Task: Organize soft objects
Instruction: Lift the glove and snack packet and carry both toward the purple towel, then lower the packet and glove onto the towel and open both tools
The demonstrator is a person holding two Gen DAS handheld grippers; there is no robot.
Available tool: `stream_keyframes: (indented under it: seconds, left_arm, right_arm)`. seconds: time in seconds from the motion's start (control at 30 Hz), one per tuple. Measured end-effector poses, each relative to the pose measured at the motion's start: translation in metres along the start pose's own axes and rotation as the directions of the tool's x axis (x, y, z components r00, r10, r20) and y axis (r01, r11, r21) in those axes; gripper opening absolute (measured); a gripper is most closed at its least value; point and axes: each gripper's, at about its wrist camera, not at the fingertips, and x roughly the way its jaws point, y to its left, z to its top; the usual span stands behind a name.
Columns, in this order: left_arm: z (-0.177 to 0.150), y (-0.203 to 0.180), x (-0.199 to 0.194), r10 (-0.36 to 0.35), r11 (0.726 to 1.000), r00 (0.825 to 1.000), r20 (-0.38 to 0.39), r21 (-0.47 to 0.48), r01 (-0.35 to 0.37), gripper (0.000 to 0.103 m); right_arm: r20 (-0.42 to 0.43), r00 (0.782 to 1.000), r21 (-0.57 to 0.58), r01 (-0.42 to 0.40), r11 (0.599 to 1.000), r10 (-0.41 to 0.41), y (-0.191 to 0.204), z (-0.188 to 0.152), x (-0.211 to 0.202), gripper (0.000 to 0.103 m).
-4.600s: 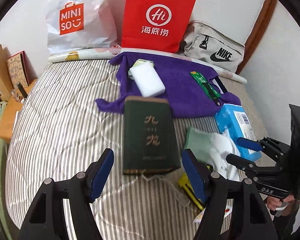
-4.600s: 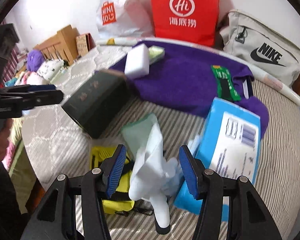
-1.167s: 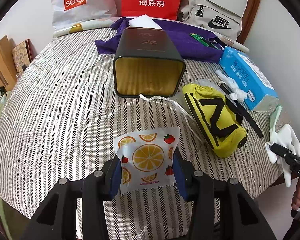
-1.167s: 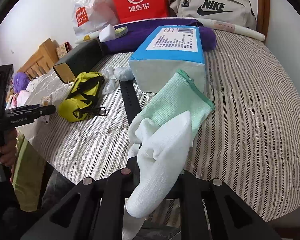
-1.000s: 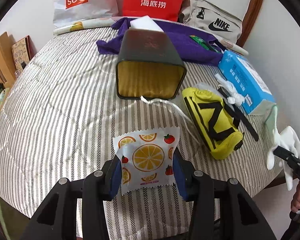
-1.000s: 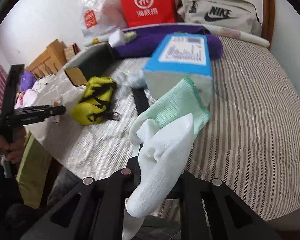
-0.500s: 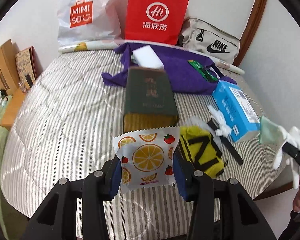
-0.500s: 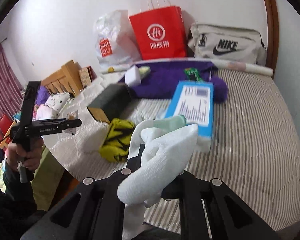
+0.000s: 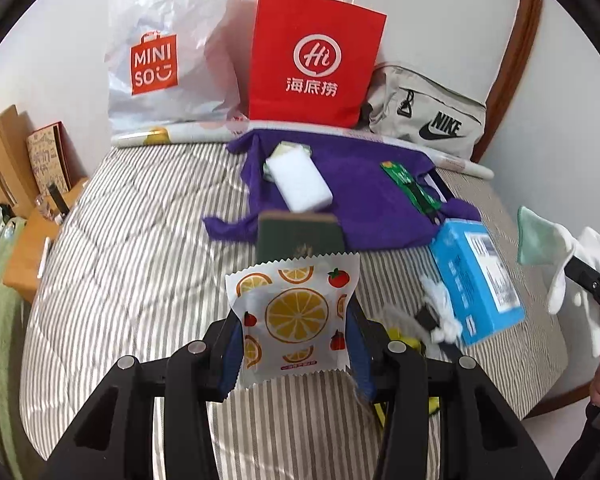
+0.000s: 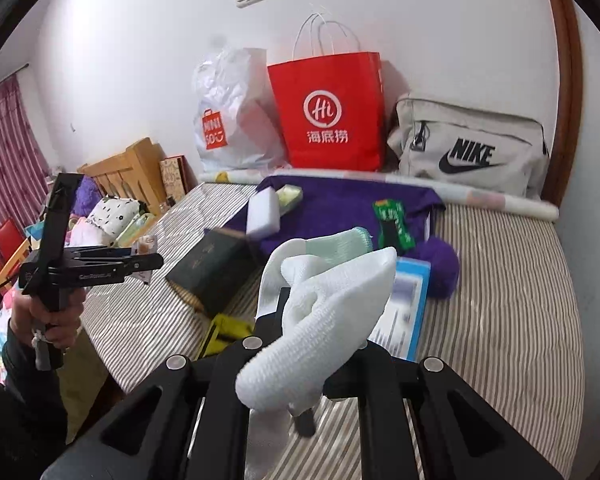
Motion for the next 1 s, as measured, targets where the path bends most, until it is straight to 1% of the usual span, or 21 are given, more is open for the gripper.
stream_keyframes:
  seconds: [0.2,0.4,0.53,0.73,1.0]
  left_arm:
    - [0.025,0.002,0.011,-0.009,1.000,1.000,-0.007,-0.012,0.009,0.043]
    - [0.051,-0.002,0.033,-0.032,0.999,0.999,-0.026,-0.015,0.031,0.043]
    - [0.067,-0.007,0.053,-0.051,0.999,0.997,-0.053,-0.020,0.050,0.043]
    - [0.092,-0.011,0.084,-0.057,0.998,0.995,-0.086,-0.017,0.056,0.043]
    - [0.121,-0.026,0.127,-0.079,0.997,0.987,-0.140,-0.008,0.079,0.043]
  right_arm:
    - [0.007,1.000,0.000,0.005,1.000,-0.005,-0.013,0.027,0.022,0.011]
    - [0.000,1.000,-0.013,0.026,1.000,-0.026,-0.025,0.048,0.048,0.011]
    - [-0.024,0.999,-0.018,0.032,0.999,-0.033,-0.037,0.063,0.073,0.011]
    - [-0.062,0.997,-0.032,0.042,0.999,-0.044,-0.051,0.078,0.113,0.011]
    - [-0.119,0.992,-0.038,0.034,0.999,-0.038,-0.065,0.087,0.156,0.011]
